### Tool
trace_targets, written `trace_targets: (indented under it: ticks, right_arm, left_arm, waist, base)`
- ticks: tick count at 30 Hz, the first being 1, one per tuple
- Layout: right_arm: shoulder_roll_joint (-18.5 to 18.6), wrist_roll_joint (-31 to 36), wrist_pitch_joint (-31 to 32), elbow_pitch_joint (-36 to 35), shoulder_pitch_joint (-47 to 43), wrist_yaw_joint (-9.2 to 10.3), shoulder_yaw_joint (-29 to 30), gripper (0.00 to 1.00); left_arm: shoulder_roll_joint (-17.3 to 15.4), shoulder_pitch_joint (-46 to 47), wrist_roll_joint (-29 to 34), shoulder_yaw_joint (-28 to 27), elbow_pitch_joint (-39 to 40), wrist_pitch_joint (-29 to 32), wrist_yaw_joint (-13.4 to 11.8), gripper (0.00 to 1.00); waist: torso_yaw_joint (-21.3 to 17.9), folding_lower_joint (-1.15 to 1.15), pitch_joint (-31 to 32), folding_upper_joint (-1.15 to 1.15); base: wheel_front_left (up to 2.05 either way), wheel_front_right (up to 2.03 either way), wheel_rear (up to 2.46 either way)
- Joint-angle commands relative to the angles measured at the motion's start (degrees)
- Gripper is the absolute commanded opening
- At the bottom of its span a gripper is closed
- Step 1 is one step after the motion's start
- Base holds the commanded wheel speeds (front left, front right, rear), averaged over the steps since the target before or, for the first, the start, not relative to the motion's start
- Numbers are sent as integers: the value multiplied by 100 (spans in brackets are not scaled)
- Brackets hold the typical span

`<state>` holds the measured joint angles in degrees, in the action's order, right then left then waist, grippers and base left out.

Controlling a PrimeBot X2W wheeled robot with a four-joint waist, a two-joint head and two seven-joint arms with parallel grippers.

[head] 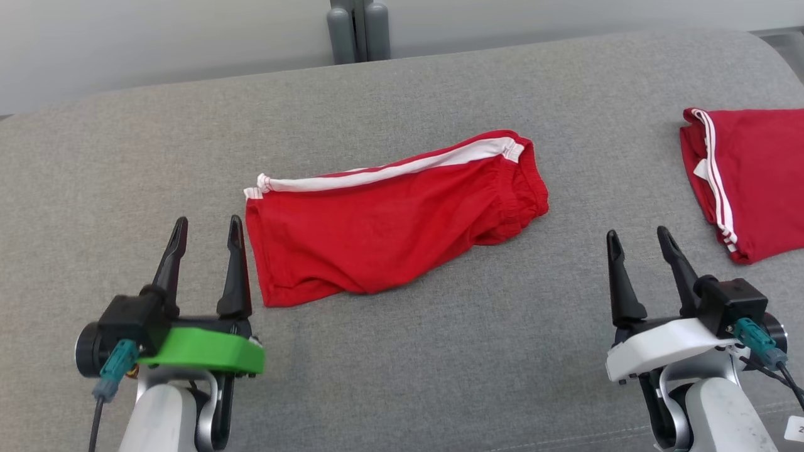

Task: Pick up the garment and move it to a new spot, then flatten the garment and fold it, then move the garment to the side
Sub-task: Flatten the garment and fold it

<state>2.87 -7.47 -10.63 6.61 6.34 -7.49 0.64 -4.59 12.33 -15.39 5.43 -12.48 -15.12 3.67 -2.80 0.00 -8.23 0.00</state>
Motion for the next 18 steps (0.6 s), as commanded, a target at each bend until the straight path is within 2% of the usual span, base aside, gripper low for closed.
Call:
trace_targets:
  ticks: [1,5,9,18]
  right_arm:
    - [5,-73,151,84,-65,0,-35,100]
    - [6,-150,632,223,106,0,-43,100]
    - [63,-248,1392,304,436,0,-81,100]
    - [85,-453,3819,754,1862,-1,235,100]
  left_arm:
    - [15,-238,60,-104,116,2,56,100]
    - [102,-618,159,-319,354,2,170,100]
    - [120,-830,235,-476,490,2,225,100]
    - [160,-934,251,-566,654,2,304,100]
  waist:
    - [132,0,128,0]
    - [256,0,181,0]
    - [370,0,157,0]
    - [551,0,-83,0]
  base:
    - [0,0,0]
    - [0,0,0]
    - [0,0,0]
    - [0,0,0]
